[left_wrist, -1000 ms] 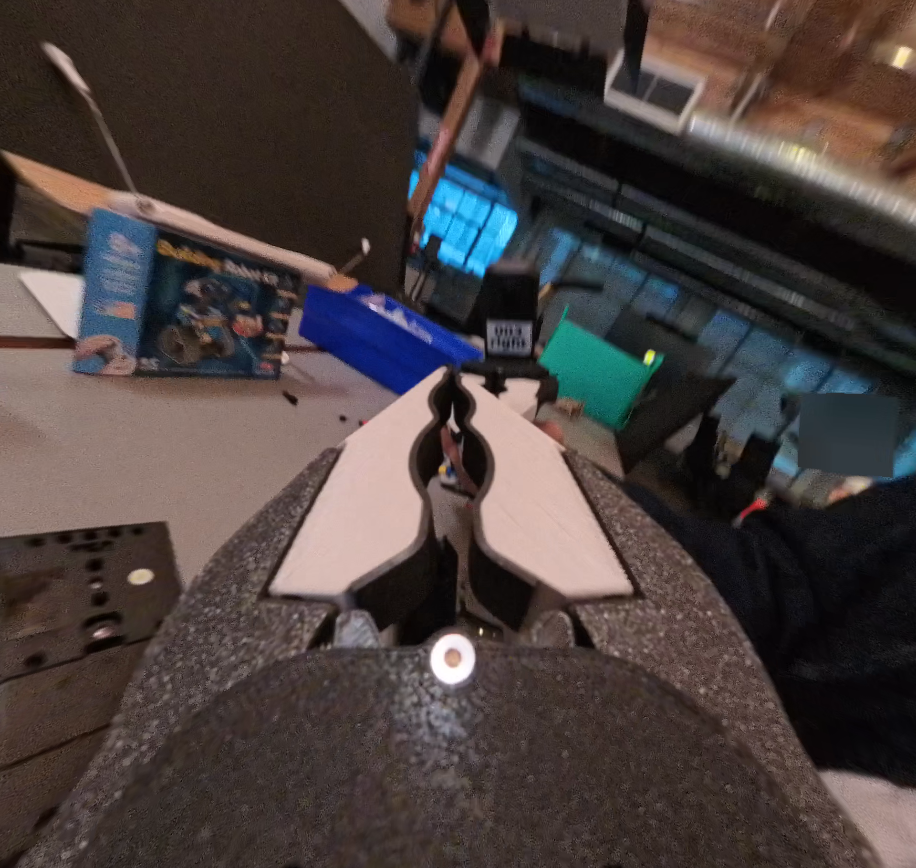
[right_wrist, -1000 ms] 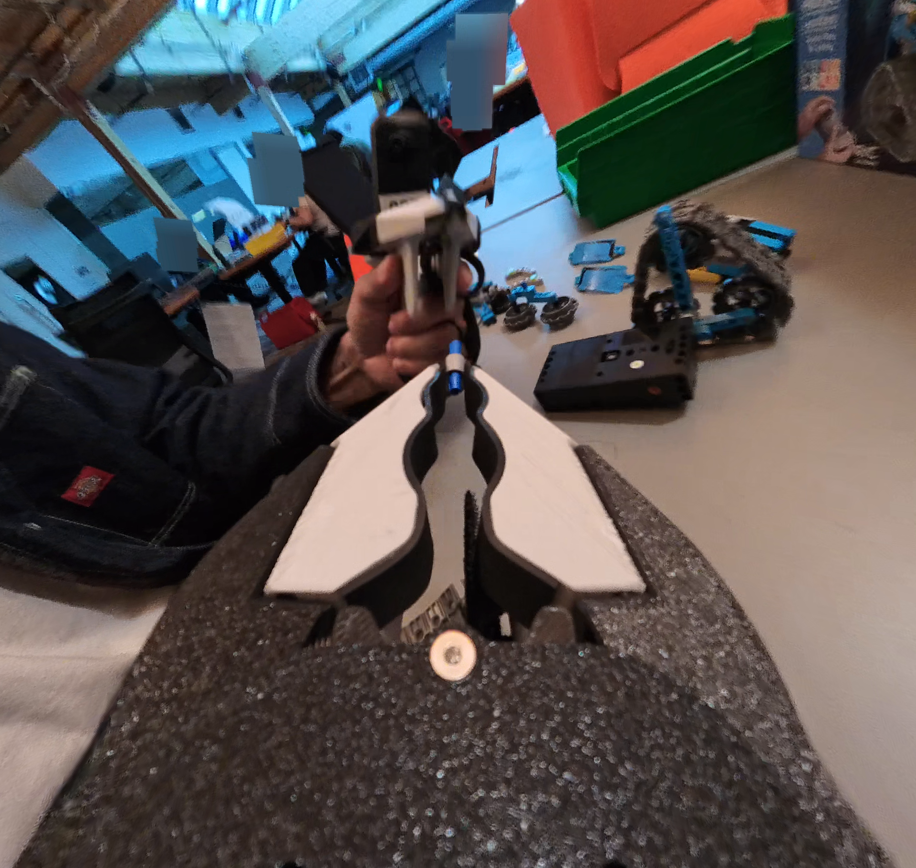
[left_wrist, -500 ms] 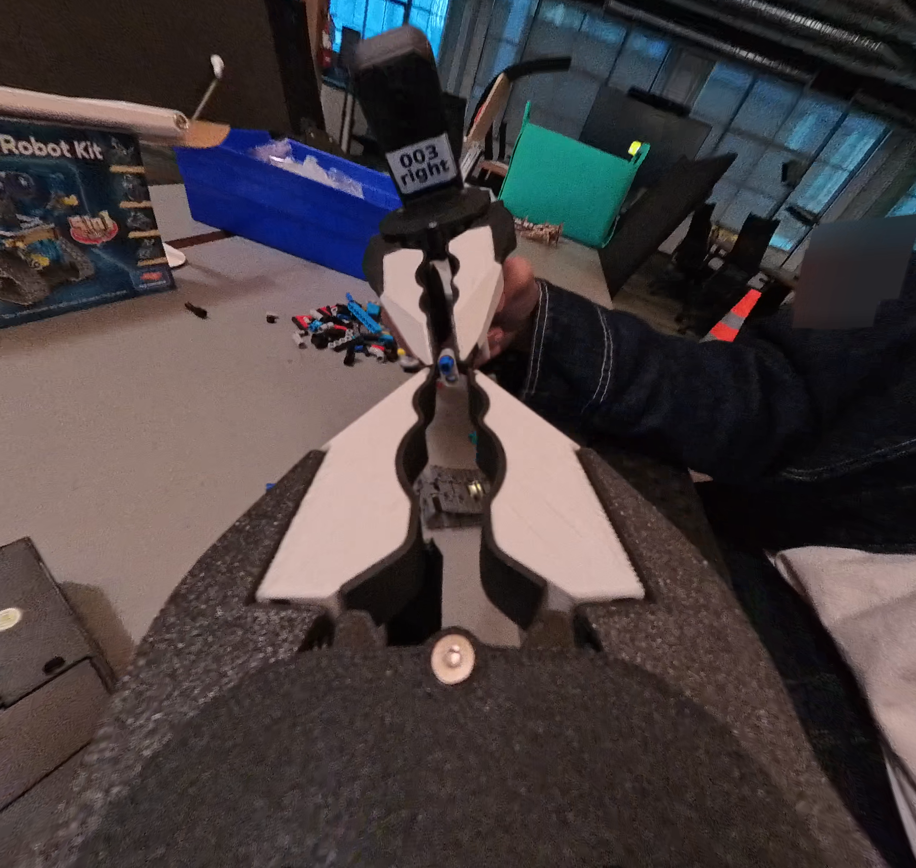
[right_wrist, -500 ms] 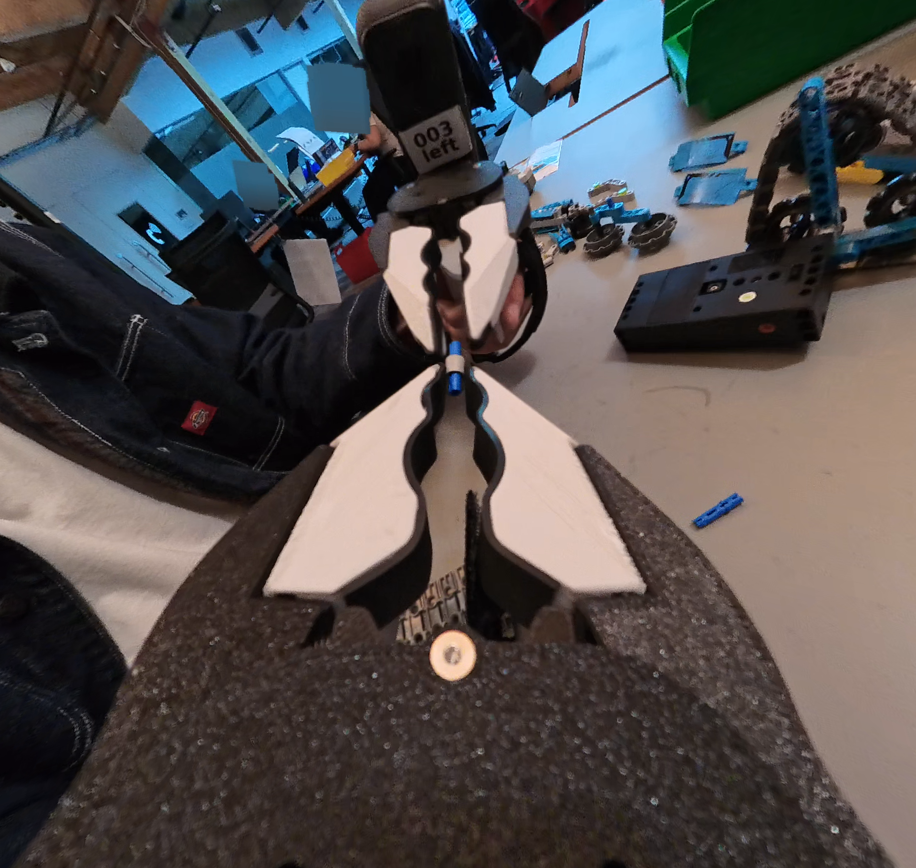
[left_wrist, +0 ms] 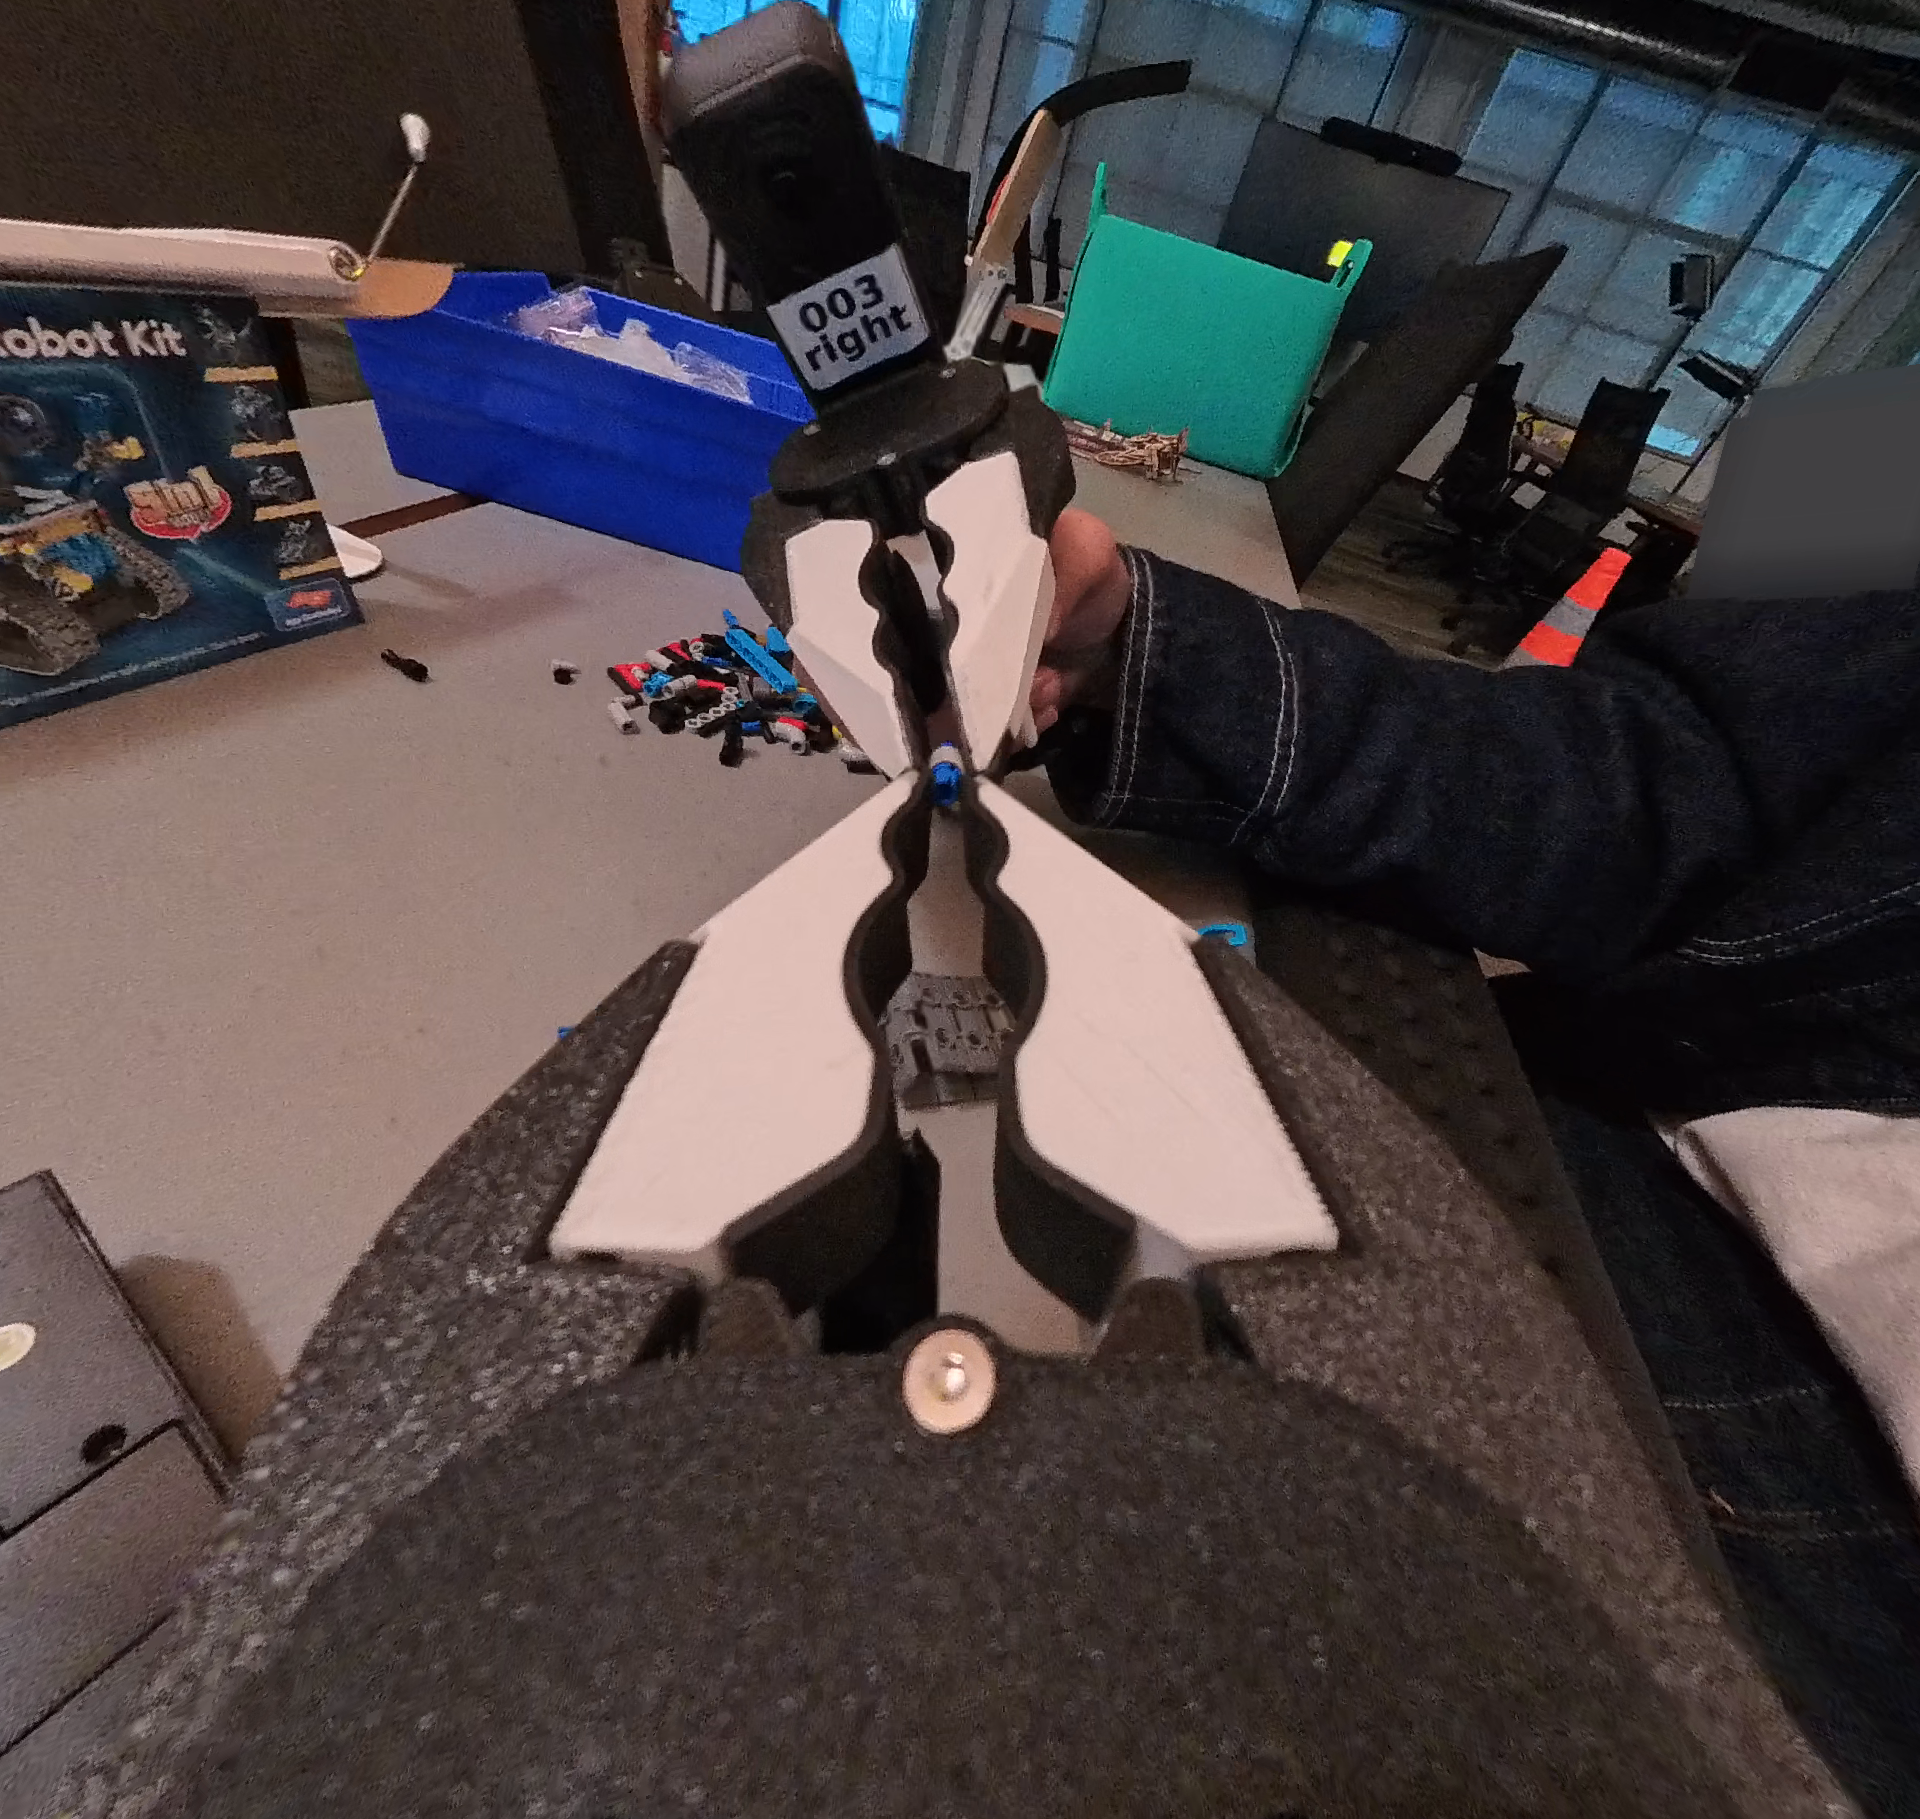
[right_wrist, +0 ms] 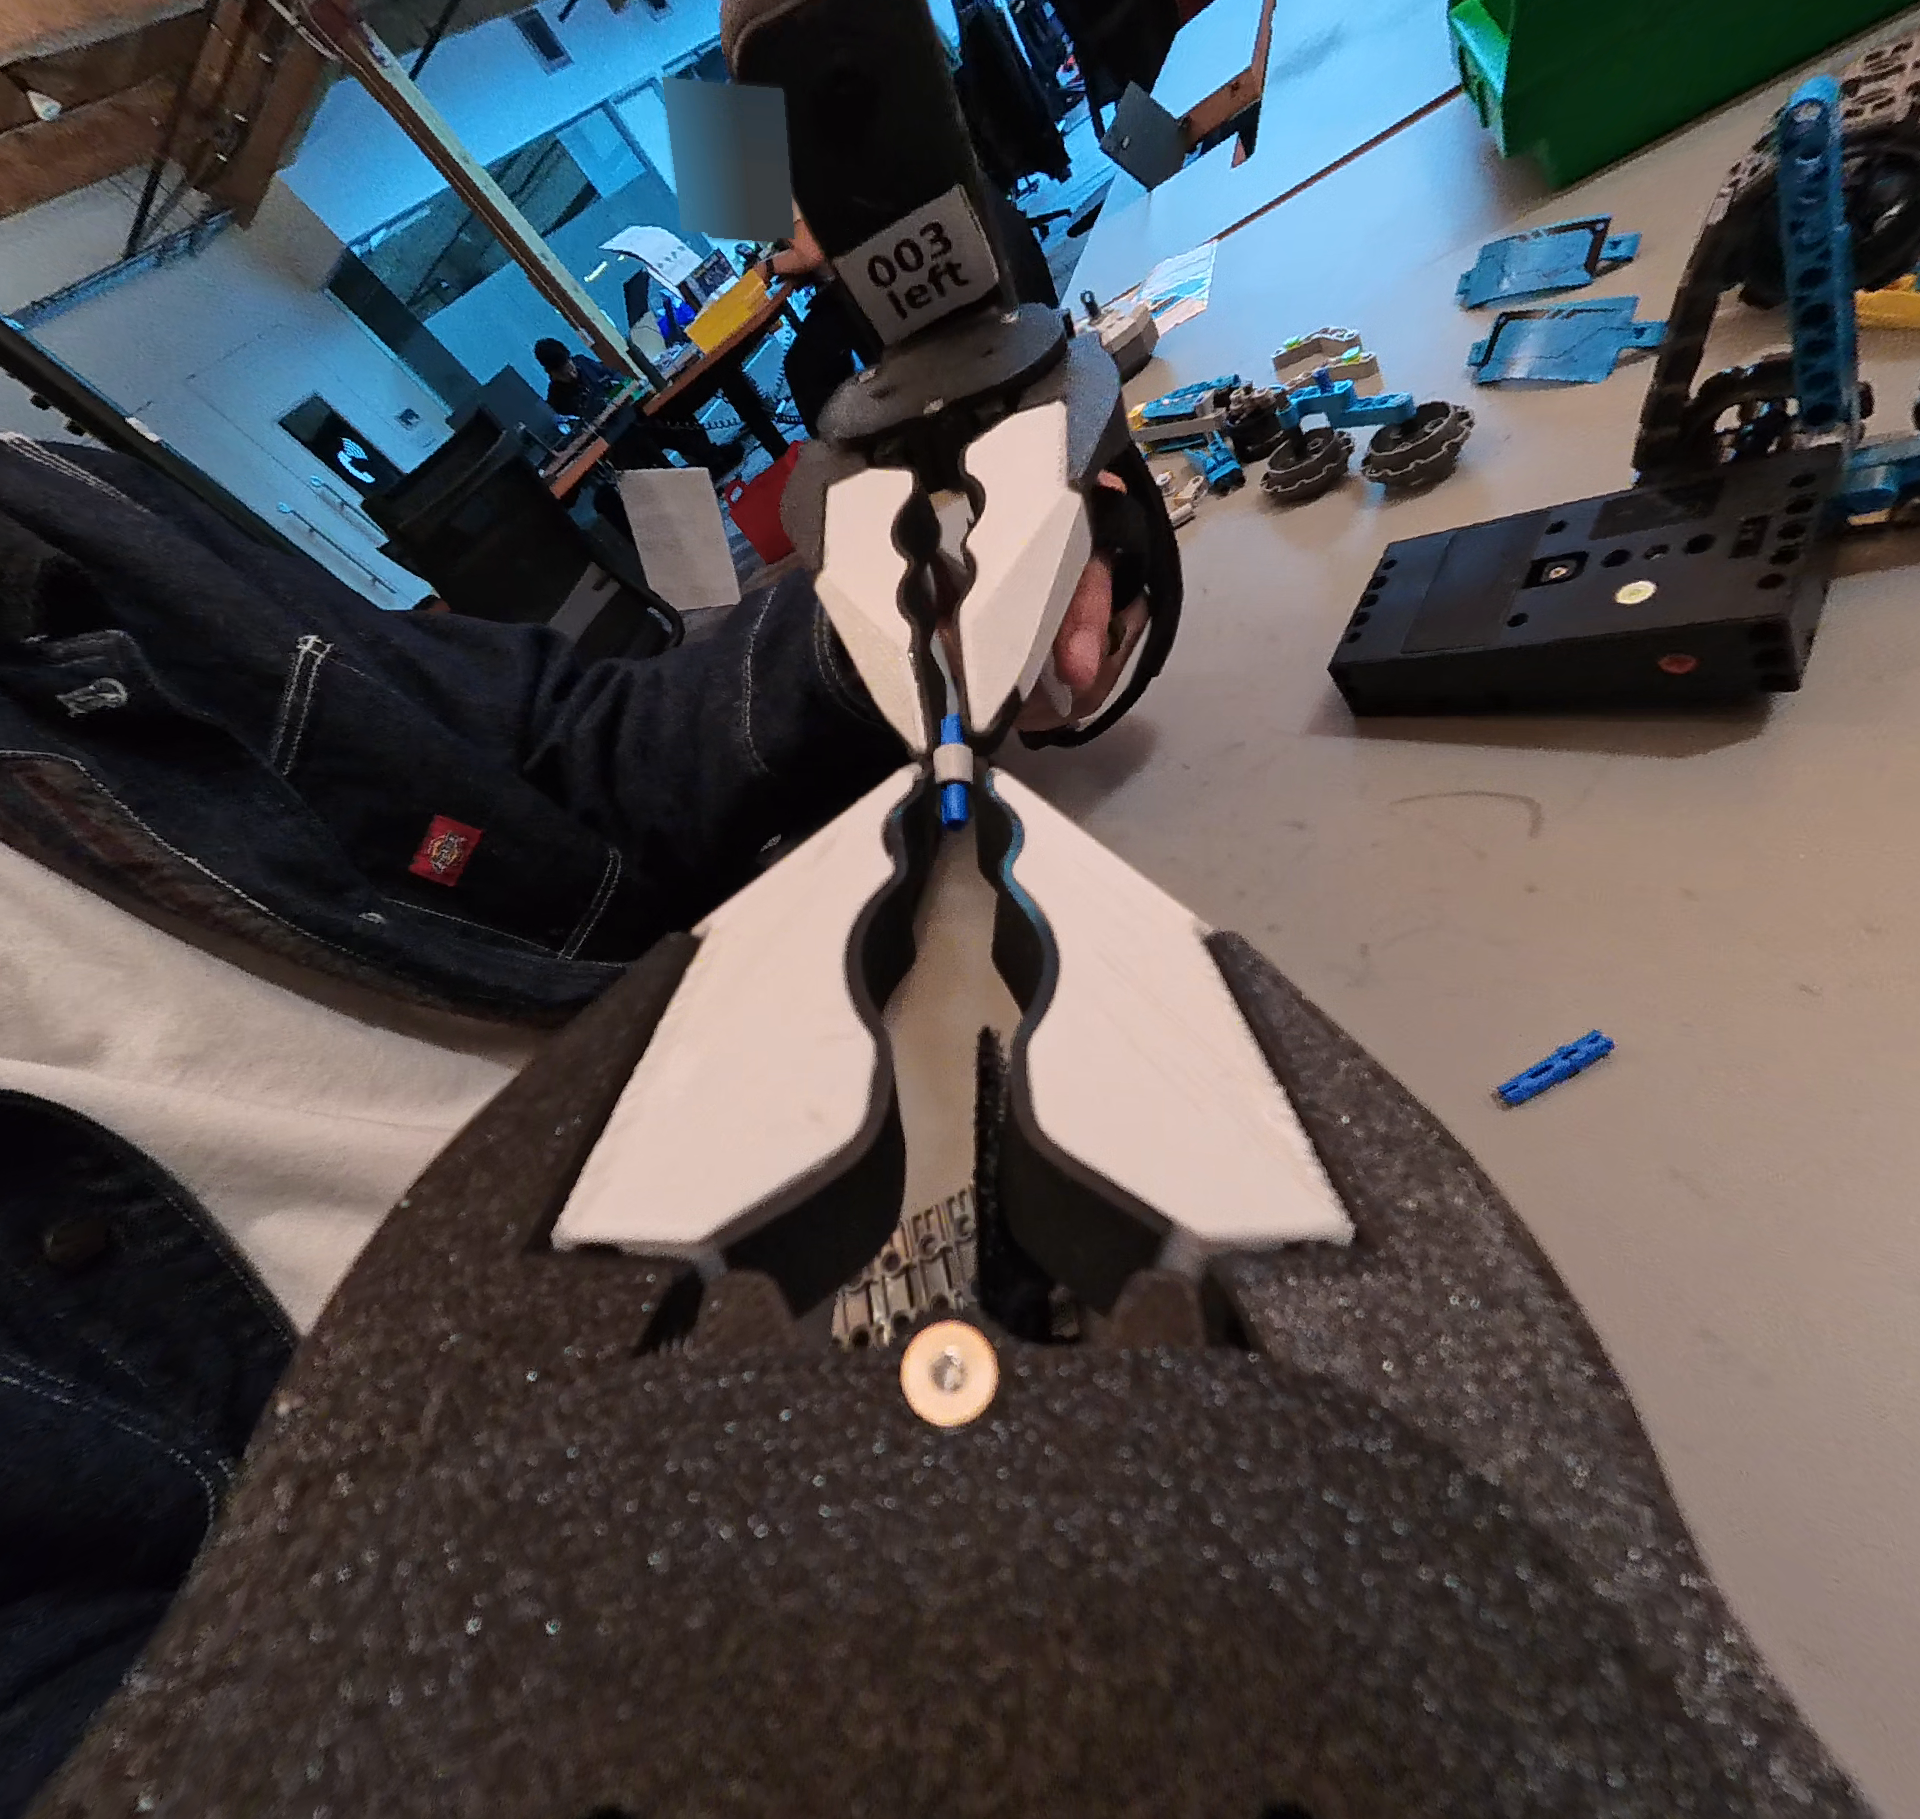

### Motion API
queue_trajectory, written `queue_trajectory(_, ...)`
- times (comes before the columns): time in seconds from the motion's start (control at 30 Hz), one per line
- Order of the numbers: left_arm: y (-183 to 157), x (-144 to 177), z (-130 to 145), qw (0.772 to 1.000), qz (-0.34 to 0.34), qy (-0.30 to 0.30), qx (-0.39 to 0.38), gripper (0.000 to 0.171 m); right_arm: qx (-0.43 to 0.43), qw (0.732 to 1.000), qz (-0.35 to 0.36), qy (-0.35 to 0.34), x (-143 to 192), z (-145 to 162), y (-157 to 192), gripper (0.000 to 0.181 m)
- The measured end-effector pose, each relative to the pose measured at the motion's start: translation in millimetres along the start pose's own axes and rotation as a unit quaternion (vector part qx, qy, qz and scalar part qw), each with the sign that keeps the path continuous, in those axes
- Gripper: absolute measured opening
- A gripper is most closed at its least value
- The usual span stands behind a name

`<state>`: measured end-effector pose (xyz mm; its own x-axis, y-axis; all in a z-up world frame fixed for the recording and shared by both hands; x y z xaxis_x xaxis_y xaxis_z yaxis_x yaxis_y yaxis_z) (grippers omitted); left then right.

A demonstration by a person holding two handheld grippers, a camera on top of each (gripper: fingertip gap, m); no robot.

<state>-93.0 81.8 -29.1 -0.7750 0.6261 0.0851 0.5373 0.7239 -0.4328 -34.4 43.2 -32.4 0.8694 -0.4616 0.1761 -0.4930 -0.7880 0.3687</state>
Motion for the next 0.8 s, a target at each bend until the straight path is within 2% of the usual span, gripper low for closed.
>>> queue_trajectory(0.13, -3.1, -6.3, 2.2, 0.999, -0.012, 0.013, -0.048, 0.004, -0.007, 1.0, -0.005, 0.009, 5.1, 4.3, 2.1, 0.005)
queue_trajectory(0.2, -6.3, -10.5, 6.8, 0.99, -0.03, 0.045, -0.128, 0.004, -0.022, 0.999, -0.013, 0.021, 6.6, 11.4, 4.0, 0.004)
queue_trajectory(0.3, -10.8, -15.7, 21.7, 0.955, -0.047, 0.108, -0.272, 0.007, -0.049, 0.997, -0.028, 0.057, 4.1, 29.5, 7.0, 0.005)
queue_trajectory(0.43, -11.9, -23.4, 40.7, 0.903, -0.048, 0.144, -0.402, 0.001, -0.078, 0.993, -0.04, 0.079, 5.0, 47.0, 4.8, 0.005)
queue_trajectory(0.5, -11.5, -26.3, 43.8, 0.895, -0.047, 0.14, -0.421, 0.0, -0.084, 0.992, -0.044, 0.08, 7.1, 49.6, 3.2, 0.005)
queue_trajectory(0.63, -15.8, -24.1, 41.8, 0.91, -0.041, 0.114, -0.397, 0.0, -0.093, 0.991, -0.068, 0.062, 6.4, 47.4, 7.5, 0.005)
queue_trajectory(0.8, -22.1, -14.7, 51.5, 0.912, -0.03, 0.119, -0.391, 0.004, -0.088, 0.99, -0.073, 0.078, -1.3, 48.9, 9.4, 0.005)
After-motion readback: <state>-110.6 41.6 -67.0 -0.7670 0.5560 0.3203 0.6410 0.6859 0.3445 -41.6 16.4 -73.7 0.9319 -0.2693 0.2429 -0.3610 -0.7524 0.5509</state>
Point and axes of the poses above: each gripper's, where its closed fingertips meet, x back along the fingers, z out of its underside, y = z × x across the jaws, the point moved 4 cm from there along x, back along the fingers, and after that the axes turned 12 degrees about x, right-handed, at the moved point
